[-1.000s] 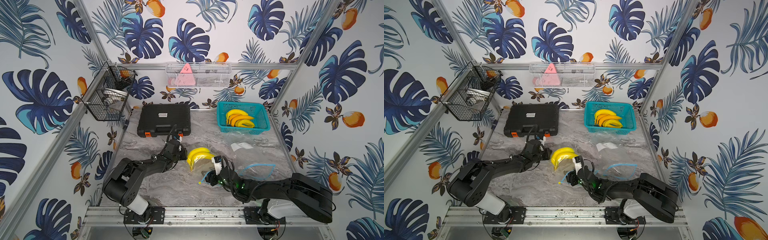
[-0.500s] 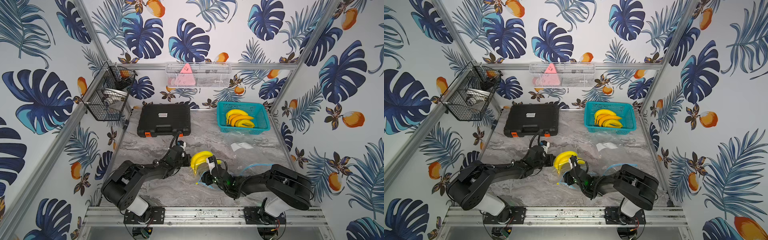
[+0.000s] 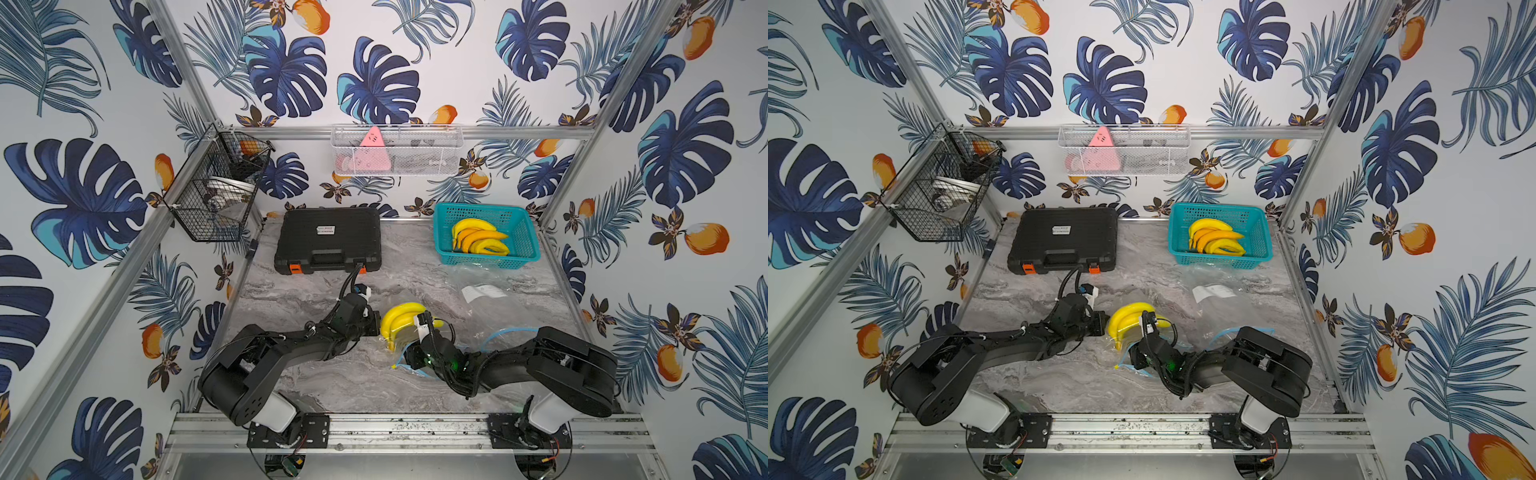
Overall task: Open the zip-top bag and take out the banana
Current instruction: Pick up the banana from the zipper food storage bag.
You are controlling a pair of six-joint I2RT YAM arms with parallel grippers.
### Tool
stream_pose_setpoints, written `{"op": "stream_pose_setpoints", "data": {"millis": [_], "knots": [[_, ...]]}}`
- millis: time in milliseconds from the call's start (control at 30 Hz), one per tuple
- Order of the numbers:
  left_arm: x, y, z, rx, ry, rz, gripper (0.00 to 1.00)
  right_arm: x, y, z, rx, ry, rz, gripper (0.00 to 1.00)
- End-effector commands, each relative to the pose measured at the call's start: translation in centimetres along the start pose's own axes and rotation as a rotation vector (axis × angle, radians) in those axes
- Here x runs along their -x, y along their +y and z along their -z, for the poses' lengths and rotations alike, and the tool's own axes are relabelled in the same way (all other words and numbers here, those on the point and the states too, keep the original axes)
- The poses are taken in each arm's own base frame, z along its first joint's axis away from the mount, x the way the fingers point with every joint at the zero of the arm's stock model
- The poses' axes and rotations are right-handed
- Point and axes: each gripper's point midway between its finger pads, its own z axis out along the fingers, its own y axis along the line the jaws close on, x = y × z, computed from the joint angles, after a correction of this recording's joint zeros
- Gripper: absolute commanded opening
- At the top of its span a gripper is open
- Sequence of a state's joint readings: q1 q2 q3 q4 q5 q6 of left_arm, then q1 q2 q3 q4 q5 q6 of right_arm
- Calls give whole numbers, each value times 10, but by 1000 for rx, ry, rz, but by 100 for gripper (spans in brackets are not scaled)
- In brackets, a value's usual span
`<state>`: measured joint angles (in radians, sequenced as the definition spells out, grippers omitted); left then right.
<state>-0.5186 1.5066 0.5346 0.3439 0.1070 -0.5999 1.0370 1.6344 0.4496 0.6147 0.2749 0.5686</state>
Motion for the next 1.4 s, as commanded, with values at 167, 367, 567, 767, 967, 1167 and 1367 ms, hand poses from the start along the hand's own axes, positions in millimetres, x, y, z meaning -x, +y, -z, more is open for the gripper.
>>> {"op": "stream_pose_setpoints", "data": {"millis": [167,367,567,767,967,1167,1367], "knots": [[-7,-6,-5,-33,33,0,0,5,23,-13,122,-30,-27,63],[-14,-3,-6,-26,46,1,0,9,38,-9,243,-68,-71,66],[-19,-2,-7,-22,53,0,0,13,59,-9,353,-69,-74,67],[-20,-2,-6,-22,49,-1,0,18,69,-3,396,-65,-66,68],[-20,-1,-5,-23,43,5,0,16,67,-18,323,0,-55,68],[-19,-1,0,-18,36,-5,0,-2,32,-34,63,130,-22,67],[-19,-4,-2,-40,33,9,0,-17,20,-40,-26,225,13,68]]}}
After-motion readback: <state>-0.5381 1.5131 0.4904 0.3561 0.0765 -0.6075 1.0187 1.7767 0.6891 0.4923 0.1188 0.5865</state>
